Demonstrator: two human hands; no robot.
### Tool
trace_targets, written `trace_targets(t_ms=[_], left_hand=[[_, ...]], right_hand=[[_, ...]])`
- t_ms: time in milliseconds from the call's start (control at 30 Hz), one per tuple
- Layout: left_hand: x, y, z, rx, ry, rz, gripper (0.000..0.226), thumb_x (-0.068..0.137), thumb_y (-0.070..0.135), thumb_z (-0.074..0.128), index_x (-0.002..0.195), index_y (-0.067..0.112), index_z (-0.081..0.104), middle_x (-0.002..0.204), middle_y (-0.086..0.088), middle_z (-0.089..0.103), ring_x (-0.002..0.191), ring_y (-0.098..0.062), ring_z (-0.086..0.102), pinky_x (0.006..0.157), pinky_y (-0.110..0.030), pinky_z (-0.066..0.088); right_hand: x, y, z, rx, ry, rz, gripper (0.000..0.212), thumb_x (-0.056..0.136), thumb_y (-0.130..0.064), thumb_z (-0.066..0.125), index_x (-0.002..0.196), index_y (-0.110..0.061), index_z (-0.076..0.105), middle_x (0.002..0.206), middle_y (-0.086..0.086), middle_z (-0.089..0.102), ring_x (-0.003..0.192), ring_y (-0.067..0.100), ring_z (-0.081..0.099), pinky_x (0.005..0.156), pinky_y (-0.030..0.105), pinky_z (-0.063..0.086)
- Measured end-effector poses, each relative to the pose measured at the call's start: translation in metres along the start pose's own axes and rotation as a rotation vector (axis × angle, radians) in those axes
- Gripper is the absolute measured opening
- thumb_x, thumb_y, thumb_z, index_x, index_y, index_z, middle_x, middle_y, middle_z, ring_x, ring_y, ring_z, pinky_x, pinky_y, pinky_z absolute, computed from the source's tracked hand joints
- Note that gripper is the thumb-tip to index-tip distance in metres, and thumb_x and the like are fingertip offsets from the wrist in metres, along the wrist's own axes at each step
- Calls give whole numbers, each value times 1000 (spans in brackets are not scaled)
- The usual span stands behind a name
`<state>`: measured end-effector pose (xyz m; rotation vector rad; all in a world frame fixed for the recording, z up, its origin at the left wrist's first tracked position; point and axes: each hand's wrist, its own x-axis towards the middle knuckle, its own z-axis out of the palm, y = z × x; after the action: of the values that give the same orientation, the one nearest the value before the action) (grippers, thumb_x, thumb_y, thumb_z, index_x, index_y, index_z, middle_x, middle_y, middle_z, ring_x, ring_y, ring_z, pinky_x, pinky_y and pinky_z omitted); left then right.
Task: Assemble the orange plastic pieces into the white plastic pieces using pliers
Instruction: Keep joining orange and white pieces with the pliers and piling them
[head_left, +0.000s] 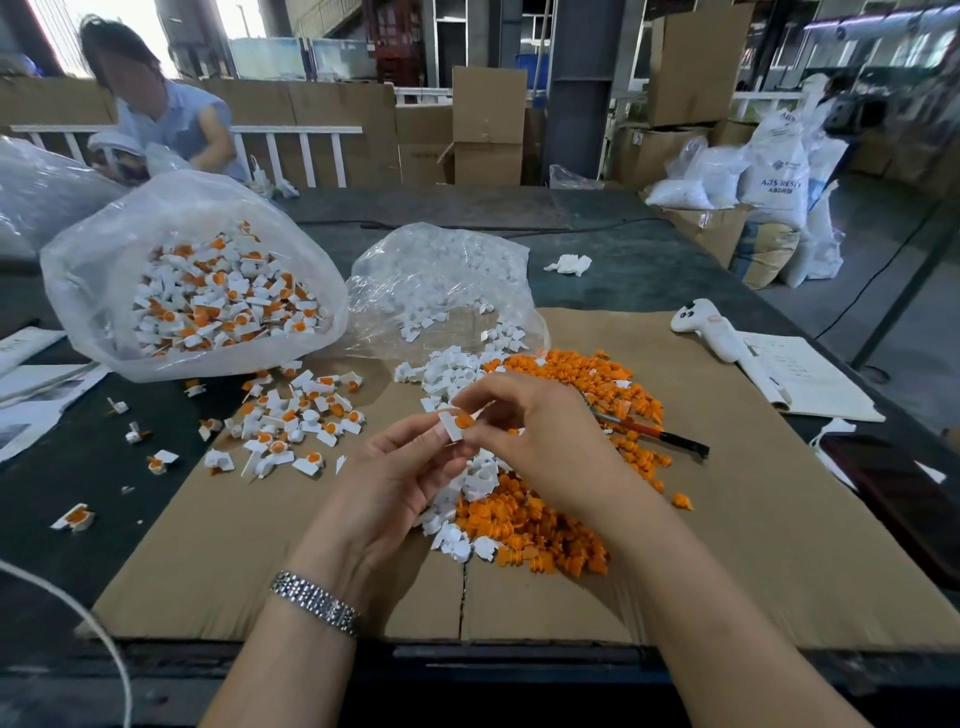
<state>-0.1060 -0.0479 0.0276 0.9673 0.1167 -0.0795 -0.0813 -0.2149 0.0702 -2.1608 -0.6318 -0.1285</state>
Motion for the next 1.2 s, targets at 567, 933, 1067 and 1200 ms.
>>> trace_targets(t_ms=[567, 933, 1067, 1200], left_hand=[[-4, -2, -1, 53, 19, 35, 13, 80, 6, 73, 92, 2, 75, 100, -24, 76, 95, -35, 77, 71, -27, 62], [-1, 1, 1, 144, 60, 26, 12, 75, 3, 79, 85, -4, 76, 98, -29, 75, 92, -35, 78, 72, -27, 63], [0, 3, 1, 139, 59, 5, 22, 74, -4, 77, 93, -11, 71, 100, -32, 74, 90, -35, 78, 72, -27, 63], [2, 4, 2, 105, 90, -20, 12, 69, -6, 77, 81, -5, 76, 96, -30, 75, 83, -33, 78, 67, -26, 63]], right_hand=[[1, 5, -1, -212, -20, -81, 24, 91, -17, 72, 115, -17, 73, 106, -4, 68, 94, 8, 61, 91, 30, 51], [0, 0, 1, -337, -80, -98, 23, 96, -18, 65, 119, -17, 71, 111, 0, 63, 102, 16, 58, 94, 36, 47], [1, 2, 1, -351, -76, -110, 23, 97, -19, 64, 119, -18, 70, 111, -1, 63, 103, 14, 58, 93, 35, 48], [2, 4, 3, -354, -75, -125, 23, 97, -18, 65, 119, -19, 69, 111, -2, 61, 102, 14, 58, 92, 35, 49]])
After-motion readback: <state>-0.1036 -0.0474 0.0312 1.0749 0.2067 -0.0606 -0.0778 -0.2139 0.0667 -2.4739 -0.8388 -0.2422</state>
